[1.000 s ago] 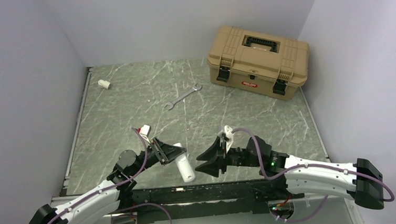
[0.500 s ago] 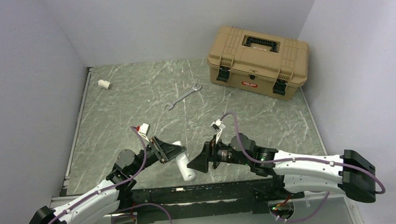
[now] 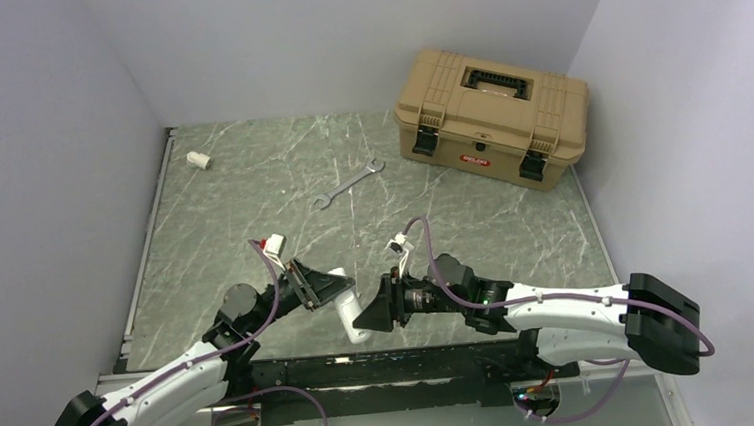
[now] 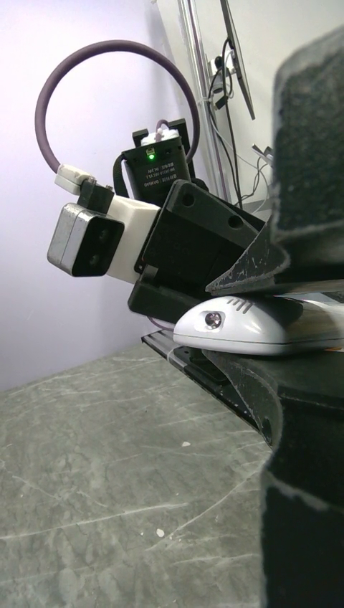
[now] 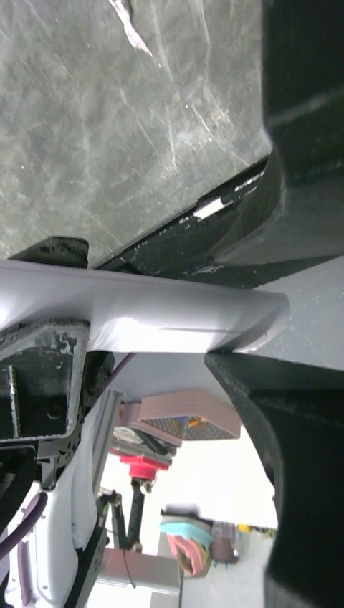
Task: Load the batteries into the remote control
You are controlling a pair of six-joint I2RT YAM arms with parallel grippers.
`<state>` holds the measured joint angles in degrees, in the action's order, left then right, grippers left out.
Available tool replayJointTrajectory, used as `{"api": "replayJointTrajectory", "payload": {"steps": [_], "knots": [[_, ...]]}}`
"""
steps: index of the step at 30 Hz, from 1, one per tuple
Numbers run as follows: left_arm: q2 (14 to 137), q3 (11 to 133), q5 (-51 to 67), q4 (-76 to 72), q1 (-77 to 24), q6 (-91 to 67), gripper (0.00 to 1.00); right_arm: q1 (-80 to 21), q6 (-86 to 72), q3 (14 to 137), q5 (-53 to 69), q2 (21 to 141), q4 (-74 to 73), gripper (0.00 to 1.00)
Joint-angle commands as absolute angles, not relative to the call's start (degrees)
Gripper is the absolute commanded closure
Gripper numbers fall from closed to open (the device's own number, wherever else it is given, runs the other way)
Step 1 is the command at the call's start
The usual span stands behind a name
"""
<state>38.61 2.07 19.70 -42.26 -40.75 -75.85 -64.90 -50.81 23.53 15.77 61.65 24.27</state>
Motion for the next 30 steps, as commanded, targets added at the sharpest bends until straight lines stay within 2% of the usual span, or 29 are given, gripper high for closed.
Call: {"api": "replayJointTrajectory", "payload": {"steps": [1,14,19,20,21,24,26,30], "knots": [[39.13,4.75,20.87,-47.14,-41.04,-75.93,1.0,-64.86,-51.81,25.65,17.6,63.2,29.58,0.56],[38.02,4.39,20.12,-46.59,-41.02,-76.39,1.0,-64.86,-50.99,26.6,16.95,64.65,27.29,0.99],[37.97,4.53,20.21,-46.42,-41.04,-76.31,1.0,-64.91,-50.68,27.37,17.59,65.5,26.7,1.0],[37.94,4.51,20.21,-46.41,-41.04,-76.29,1.0,-64.82,-50.55,27.48,17.75,65.56,26.72,1.0],[38.0,4.37,20.21,-46.52,-40.98,-76.36,1.0,-64.84,-50.54,27.56,17.83,65.41,26.72,0.94],[38.16,3.97,20.28,-47.05,-41.02,-76.54,1.0,-64.86,-50.37,27.58,17.8,64.7,26.82,0.66],[38.15,3.66,20.26,-47.34,-41.03,-76.68,1.0,-64.86,-50.36,27.52,17.37,64.16,26.77,0.54],[38.05,3.43,20.13,-47.33,-41.04,-76.81,1.0,-64.82,-50.52,27.11,17.23,62.92,26.75,0.47]]}}
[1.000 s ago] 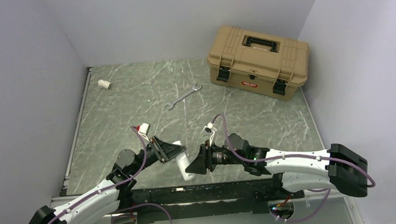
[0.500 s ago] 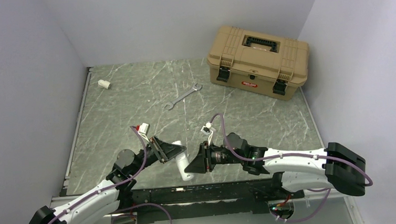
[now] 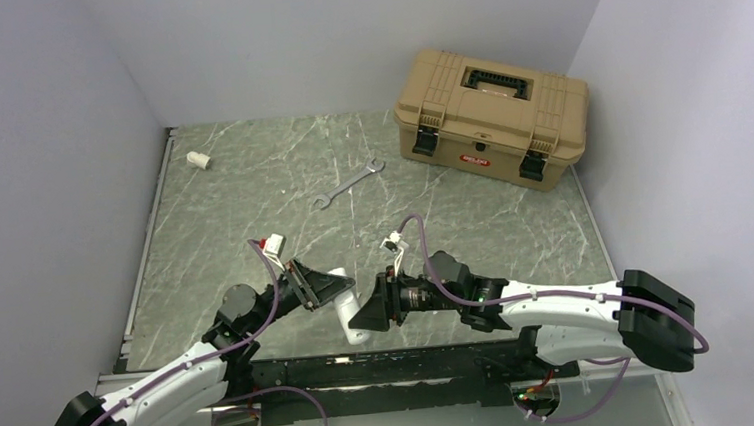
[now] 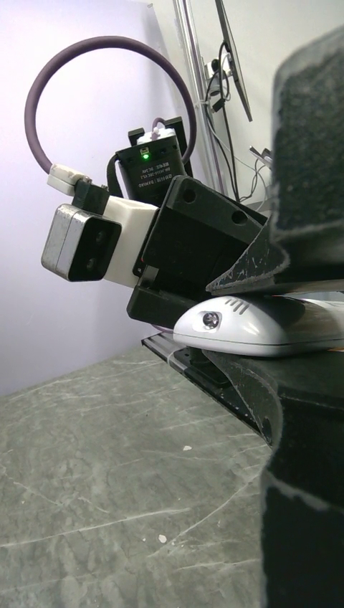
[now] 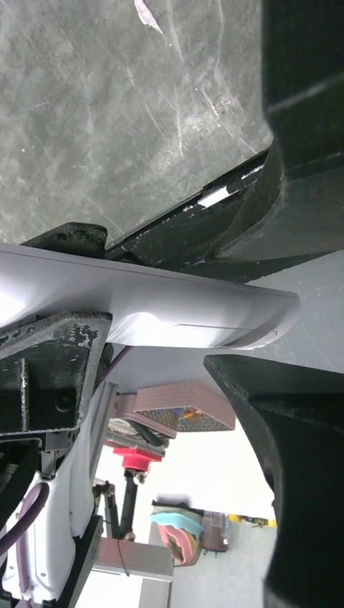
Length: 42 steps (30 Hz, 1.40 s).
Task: Load the batteries into the remote control
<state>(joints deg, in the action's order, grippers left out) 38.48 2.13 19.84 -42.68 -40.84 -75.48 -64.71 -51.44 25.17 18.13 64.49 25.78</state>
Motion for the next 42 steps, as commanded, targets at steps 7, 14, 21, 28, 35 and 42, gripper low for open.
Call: {"api": "replayJointTrajectory", "payload": {"steps": [7,14,21,28,35,42], "knots": [[38.26,3.43,20.24,-47.84,-41.04,-76.88,1.0,-64.89,-50.46,26.96,17.89,62.76,26.94,0.51],[37.93,3.52,20.04,-47.91,-41.02,-76.92,1.0,-64.86,-51.01,27.15,19.99,65.07,29.02,0.52],[38.43,3.61,19.95,-49.1,-41.0,-77.14,1.0,-64.85,-51.68,27.58,21.22,66.78,31.14,0.57],[39.27,3.59,19.95,-50.28,-41.01,-77.34,1.0,-64.86,-52.45,27.59,21.95,67.64,32.7,0.57],[39.54,3.63,20.04,-50.12,-41.04,-77.01,1.0,-64.87,-52.97,27.81,23.52,68.76,33.81,0.97],[38.38,3.15,19.34,-48.95,-41.04,-76.84,0.7,-64.86,-52.87,28.36,22.3,67.43,32.56,1.0]]}}
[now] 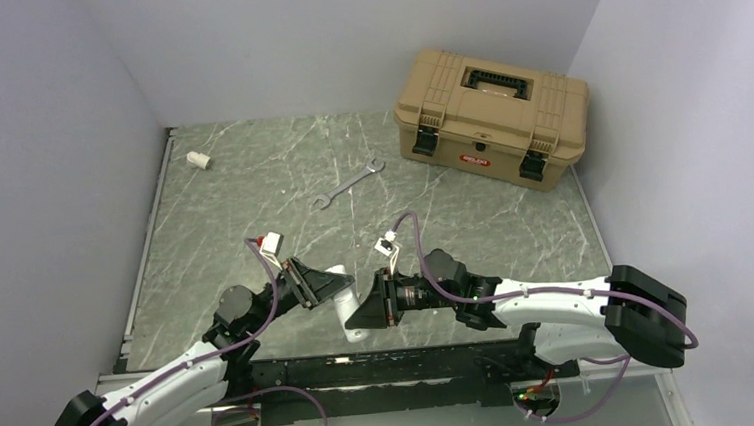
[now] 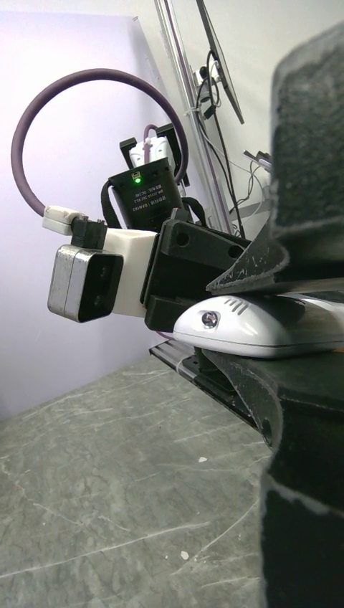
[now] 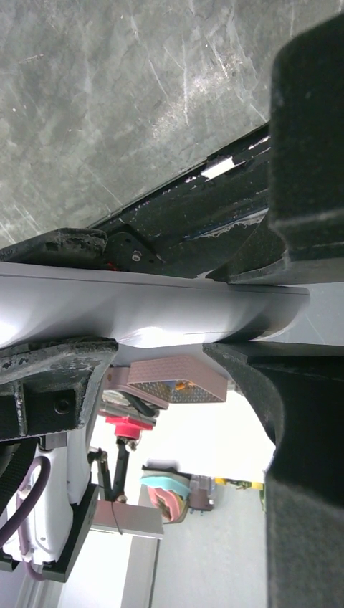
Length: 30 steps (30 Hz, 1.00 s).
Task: Load the batteries into the remote control
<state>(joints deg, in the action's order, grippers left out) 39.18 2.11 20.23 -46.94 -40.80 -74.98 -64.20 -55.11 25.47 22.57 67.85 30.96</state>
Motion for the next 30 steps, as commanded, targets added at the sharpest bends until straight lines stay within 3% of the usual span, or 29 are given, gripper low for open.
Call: {"api": "replayJointTrajectory", "payload": {"steps": [1,5,7,9,11,15,18,22,30], "knots": [[38.04,3.28,19.26,-48.26,-41.03,-76.68,0.63,-64.86,-52.81,28.45,22.01,67.02,32.2,1.0],[37.03,3.73,18.99,-45.82,-41.04,-75.92,0.39,-64.86,-52.32,27.9,20.53,64.87,31.18,1.0],[36.59,3.84,18.85,-44.84,-40.98,-75.66,0.15,-64.87,-51.54,27.94,19.27,63.29,29.38,1.0],[36.07,4.18,18.62,-42.61,-41.02,-75.23,0.02,-64.79,-50.24,28.27,17.2,60.97,25.86,1.0],[35.27,4.57,18.11,-39.3,-41.0,-74.62,0.01,-64.38,-48.31,29.15,13.63,57.7,19.89,1.0],[31.74,7.75,15.35,-23.68,-41.04,-70.03,0.01,-64.09,-43.51,34.65,-2.11,52.75,-5.57,1.0],[27.77,12.85,11.38,-7.44,-41.04,-63.03,0.01,-64.1,-42.81,38.61,-16.66,52.62,-21.61,1.0],[22.85,18.24,5.27,7.42,-41.03,-57.41,0.01,-63.85,-42.55,41.59,-24.48,54.62,-33.69,1.0],[21.58,19.02,4.23,9.46,-41.04,-57.1,0.0,-63.62,-46.8,48.97,-31.73,69.76,-48.94,1.0]]}}
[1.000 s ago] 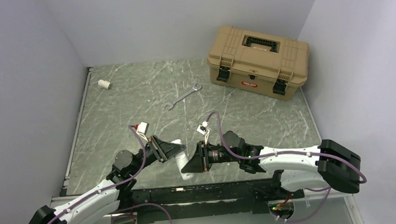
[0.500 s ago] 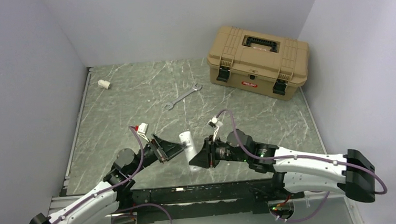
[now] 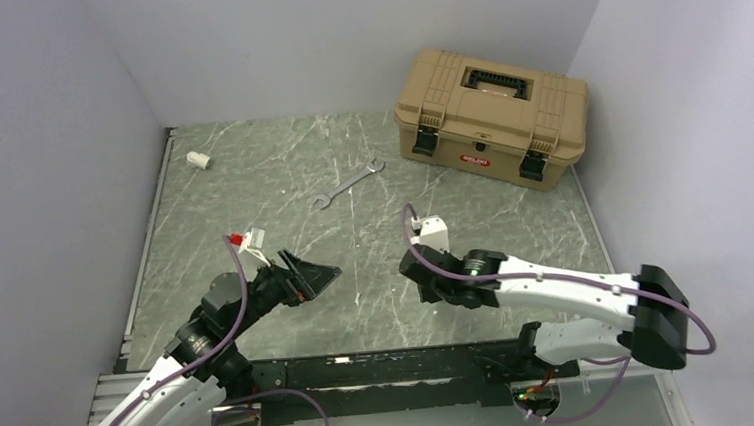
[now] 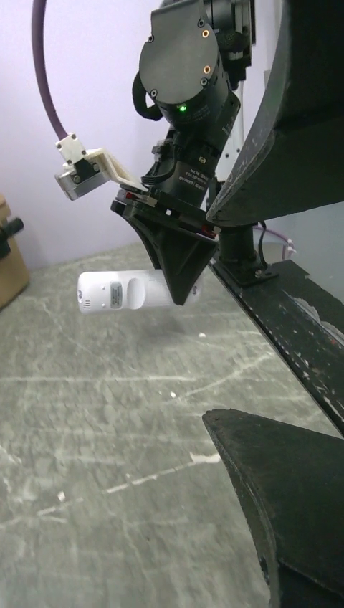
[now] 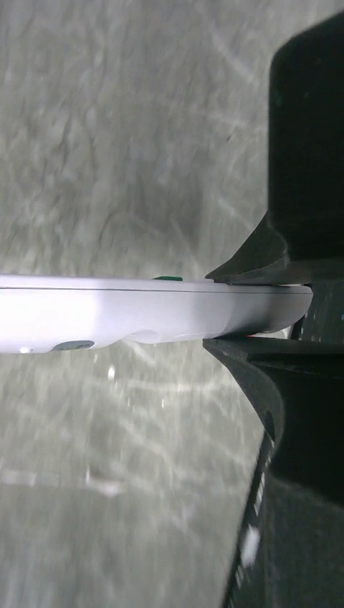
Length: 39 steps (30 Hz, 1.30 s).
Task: Load the batteries into the remote control
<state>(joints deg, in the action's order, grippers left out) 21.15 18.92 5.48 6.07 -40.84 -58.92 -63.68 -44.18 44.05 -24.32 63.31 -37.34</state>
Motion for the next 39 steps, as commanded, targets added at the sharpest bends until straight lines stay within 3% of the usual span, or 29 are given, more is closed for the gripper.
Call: {"api": "replayJointTrajectory", "payload": {"steps": [1,6,21,30,39], "knots": [[21.88,18.77,4.71,8.69,-41.04,-57.36,0.01,-63.59,-47.05,49.32,-32.08,71.98,-50.09,1.0],[22.64,18.71,6.08,7.8,-41.04,-57.4,0.01,-63.58,-46.84,48.77,-31.29,80.45,-51.09,1.0],[20.83,17.12,6.88,5.18,-41.0,-57.45,0.01,-64.17,-45.12,48.39,-30.57,89.19,-47.79,0.99],[21.55,16.79,7.53,3.47,-41.03,-57.39,0.01,-65.34,-45.57,49.31,-30.85,91.08,-48.56,0.62],[23.11,17.04,8.07,1.77,-41.04,-57.46,0.01,-65.6,-44.82,49.56,-30.76,90.88,-47.92,0.51]]}}
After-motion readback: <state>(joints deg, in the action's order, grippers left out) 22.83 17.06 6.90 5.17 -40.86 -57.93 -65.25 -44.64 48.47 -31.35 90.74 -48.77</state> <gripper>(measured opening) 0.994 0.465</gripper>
